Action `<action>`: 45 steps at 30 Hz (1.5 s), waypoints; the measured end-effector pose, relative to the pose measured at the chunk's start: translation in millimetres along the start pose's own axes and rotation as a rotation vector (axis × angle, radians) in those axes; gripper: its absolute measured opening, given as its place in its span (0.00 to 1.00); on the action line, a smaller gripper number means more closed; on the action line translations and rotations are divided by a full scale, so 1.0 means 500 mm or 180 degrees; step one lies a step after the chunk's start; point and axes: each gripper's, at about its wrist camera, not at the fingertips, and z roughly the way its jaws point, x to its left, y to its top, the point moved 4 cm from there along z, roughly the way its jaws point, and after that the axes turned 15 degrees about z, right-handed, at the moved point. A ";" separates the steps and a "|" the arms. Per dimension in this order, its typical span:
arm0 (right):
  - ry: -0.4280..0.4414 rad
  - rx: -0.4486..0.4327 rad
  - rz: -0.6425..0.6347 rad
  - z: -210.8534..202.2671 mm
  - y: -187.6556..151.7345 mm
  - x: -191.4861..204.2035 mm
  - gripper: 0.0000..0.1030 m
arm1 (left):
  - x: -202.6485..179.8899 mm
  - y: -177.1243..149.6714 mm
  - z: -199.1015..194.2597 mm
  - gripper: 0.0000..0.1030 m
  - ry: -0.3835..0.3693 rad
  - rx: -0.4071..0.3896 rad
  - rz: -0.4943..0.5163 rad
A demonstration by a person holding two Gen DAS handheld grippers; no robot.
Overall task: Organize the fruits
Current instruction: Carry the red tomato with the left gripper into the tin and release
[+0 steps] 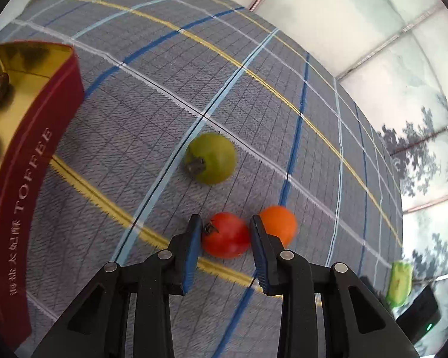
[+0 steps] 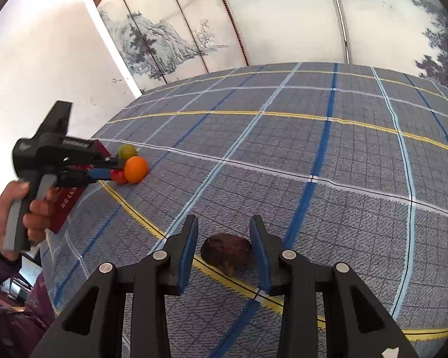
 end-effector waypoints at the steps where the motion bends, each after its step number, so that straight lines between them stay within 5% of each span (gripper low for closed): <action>1: -0.0028 0.0018 0.0004 0.003 0.000 -0.001 0.33 | -0.001 -0.004 -0.005 0.33 0.0030 -0.0035 0.0057; 14: -0.0227 0.0153 -0.0005 0.025 -0.004 -0.007 0.33 | -0.013 -0.061 -0.094 0.33 0.0199 -0.0402 0.0579; 21: -0.0251 0.0199 -0.0207 0.034 -0.011 0.018 0.55 | 0.007 -0.085 -0.137 0.33 0.0129 -0.0460 0.0577; 25: -0.0467 0.0241 -0.0443 0.051 -0.023 0.044 0.86 | 0.017 -0.097 -0.159 0.33 0.0120 -0.0493 0.0587; 26: -0.0564 0.0223 -0.0448 0.052 -0.024 0.042 0.87 | 0.019 -0.098 -0.162 0.33 0.0123 -0.0498 0.0592; 32: -0.0437 -0.0046 -0.0182 -0.011 -0.045 0.026 0.87 | 0.033 -0.105 -0.182 0.33 0.0119 -0.0528 0.0617; 37: -0.0489 0.0042 -0.0163 -0.010 -0.058 0.023 0.53 | 0.038 -0.111 -0.191 0.33 0.0066 -0.0526 0.0627; 45: -0.0528 0.0104 -0.0199 0.015 -0.056 0.037 0.48 | 0.062 -0.116 -0.215 0.33 0.0116 -0.0579 0.0625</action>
